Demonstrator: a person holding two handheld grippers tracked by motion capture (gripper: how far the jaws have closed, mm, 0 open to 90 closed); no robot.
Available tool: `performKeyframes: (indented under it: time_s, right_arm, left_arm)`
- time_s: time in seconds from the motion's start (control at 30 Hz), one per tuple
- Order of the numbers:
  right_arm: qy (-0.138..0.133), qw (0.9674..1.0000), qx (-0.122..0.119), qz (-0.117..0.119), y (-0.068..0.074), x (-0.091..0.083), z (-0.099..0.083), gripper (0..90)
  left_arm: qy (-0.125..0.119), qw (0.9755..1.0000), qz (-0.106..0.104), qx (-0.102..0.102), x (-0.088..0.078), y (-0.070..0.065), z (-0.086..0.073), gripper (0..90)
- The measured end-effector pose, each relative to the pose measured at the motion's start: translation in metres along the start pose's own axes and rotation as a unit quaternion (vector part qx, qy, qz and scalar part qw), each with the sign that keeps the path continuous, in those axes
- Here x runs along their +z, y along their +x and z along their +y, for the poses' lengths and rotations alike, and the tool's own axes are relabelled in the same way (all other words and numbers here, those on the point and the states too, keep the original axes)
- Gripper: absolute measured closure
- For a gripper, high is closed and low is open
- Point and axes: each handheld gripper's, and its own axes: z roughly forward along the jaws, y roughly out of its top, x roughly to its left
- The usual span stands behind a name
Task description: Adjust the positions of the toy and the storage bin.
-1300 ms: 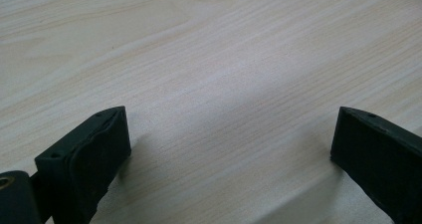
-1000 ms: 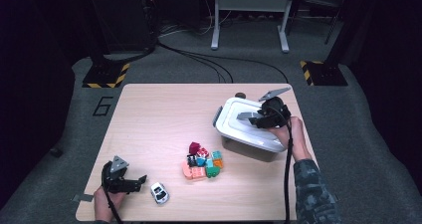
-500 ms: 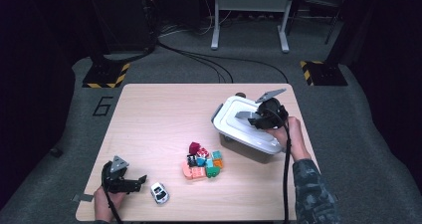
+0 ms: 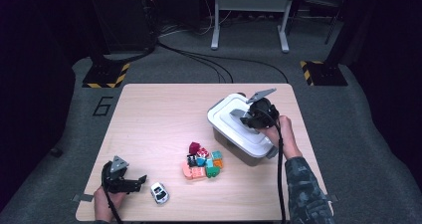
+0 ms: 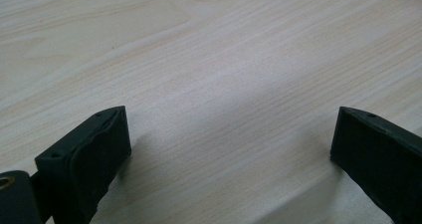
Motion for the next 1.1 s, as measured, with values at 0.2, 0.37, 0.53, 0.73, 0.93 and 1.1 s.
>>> performKeyframes:
  time_s: [0.2,0.37,0.53,0.73,0.93,1.1]
  right_arm:
    - [-0.004,1.0,-0.002,0.008,-0.001,0.004,0.004,67.1]
    - [0.0,0.9999,0.004,0.011,0.001,0.008,0.009,67.1]
    - [-0.004,0.9998,0.009,0.015,0.002,0.012,0.013,67.1]
    - [-0.004,0.9999,0.009,0.013,0.01,0.022,0.024,67.2]
    - [0.0,0.9999,0.005,0.015,0.011,0.026,0.03,67.2]
    - [-0.003,0.9998,0.01,0.017,0.014,0.031,0.035,67.2]
  left_arm:
    - [0.0,1.0,0.0,-0.001,0.0,0.0,0.0,2.3]
    - [0.0,1.0,0.0,-0.001,0.0,0.0,0.0,2.3]
    - [0.0,1.0,-0.001,-0.001,0.0,0.0,0.0,2.3]
    - [-0.001,1.0,-0.001,-0.001,0.0,0.0,0.0,2.3]
    - [0.001,1.0,-0.001,0.0,0.0,0.0,0.0,2.4]
    - [0.001,1.0,-0.001,-0.001,0.0,0.0,0.0,2.5]
